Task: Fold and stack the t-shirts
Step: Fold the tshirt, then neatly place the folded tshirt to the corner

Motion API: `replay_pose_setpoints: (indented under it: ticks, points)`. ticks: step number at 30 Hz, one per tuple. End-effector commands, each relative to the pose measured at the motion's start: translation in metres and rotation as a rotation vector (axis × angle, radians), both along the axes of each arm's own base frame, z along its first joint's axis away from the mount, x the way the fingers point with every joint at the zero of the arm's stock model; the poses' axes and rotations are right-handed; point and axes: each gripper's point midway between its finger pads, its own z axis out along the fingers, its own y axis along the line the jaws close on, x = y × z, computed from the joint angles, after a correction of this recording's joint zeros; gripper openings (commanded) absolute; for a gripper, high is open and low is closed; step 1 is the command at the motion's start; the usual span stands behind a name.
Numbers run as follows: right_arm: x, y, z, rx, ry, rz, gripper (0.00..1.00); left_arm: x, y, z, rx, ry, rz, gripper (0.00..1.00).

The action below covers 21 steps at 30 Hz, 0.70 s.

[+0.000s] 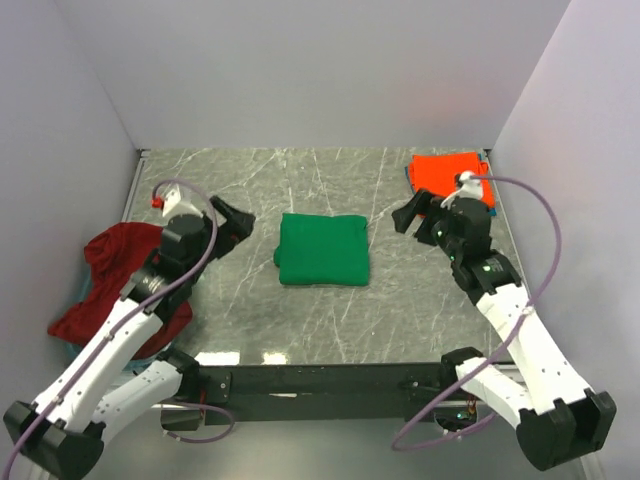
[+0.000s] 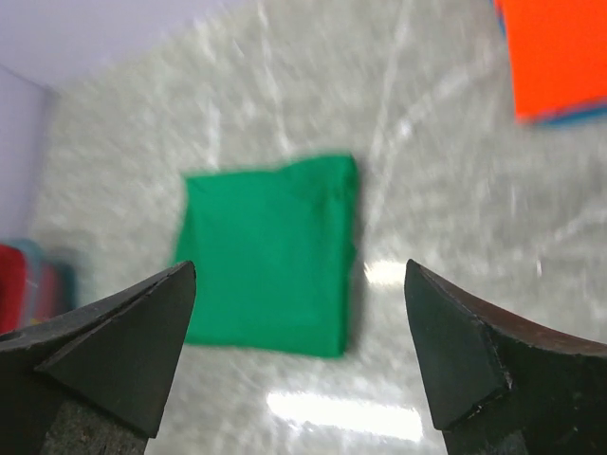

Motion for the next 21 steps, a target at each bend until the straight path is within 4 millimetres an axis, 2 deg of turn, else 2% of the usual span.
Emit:
replay_pose_setpoints:
  ticks: [1, 6, 7, 9, 10, 12, 13, 15, 16, 18, 19, 21]
  points:
    - [-0.002, 0.005, -0.039, -0.012, 0.078, 0.033, 0.97, -0.023, 0.020, -0.045, 0.037, 0.121, 0.064, 1.00]
    - [-0.002, 0.025, -0.074, 0.002, 0.186, 0.133, 0.96, -0.047, 0.035, -0.073, 0.057, 0.199, 0.096, 0.99]
    - [0.002, 0.028, -0.084, 0.004, 0.216, 0.144, 0.96, -0.049, 0.036, -0.074, 0.055, 0.200, 0.099, 0.99]
    - [0.007, 0.038, -0.091, 0.032, 0.234, 0.175, 0.94, -0.053, 0.037, -0.080, 0.052, 0.208, 0.096, 0.99]
    - [0.011, 0.041, -0.104, 0.039, 0.276, 0.180, 0.93, -0.055, 0.038, -0.081, 0.054, 0.203, 0.095, 1.00]
    - [0.019, 0.049, -0.108, 0.056, 0.294, 0.202, 0.93, -0.056, 0.041, -0.085, 0.063, 0.216, 0.105, 0.99]
    - [0.022, 0.054, -0.123, 0.064, 0.348, 0.213, 0.93, -0.058, 0.044, -0.090, 0.073, 0.227, 0.114, 1.00]
    - [0.030, 0.061, -0.130, 0.080, 0.371, 0.228, 0.93, -0.059, 0.049, -0.095, 0.087, 0.243, 0.140, 0.99]
    - [0.031, 0.064, -0.146, 0.086, 0.427, 0.229, 0.93, -0.061, 0.050, -0.098, 0.092, 0.252, 0.143, 0.99]
    - [0.036, 0.073, -0.152, 0.091, 0.448, 0.249, 0.93, -0.062, 0.051, -0.099, 0.102, 0.259, 0.145, 0.99]
    - [0.038, 0.075, -0.166, 0.084, 0.483, 0.250, 0.93, -0.062, 0.053, -0.099, 0.105, 0.257, 0.152, 0.99]
    - [0.045, 0.081, -0.169, 0.070, 0.488, 0.248, 0.92, -0.061, 0.055, -0.099, 0.108, 0.258, 0.161, 1.00]
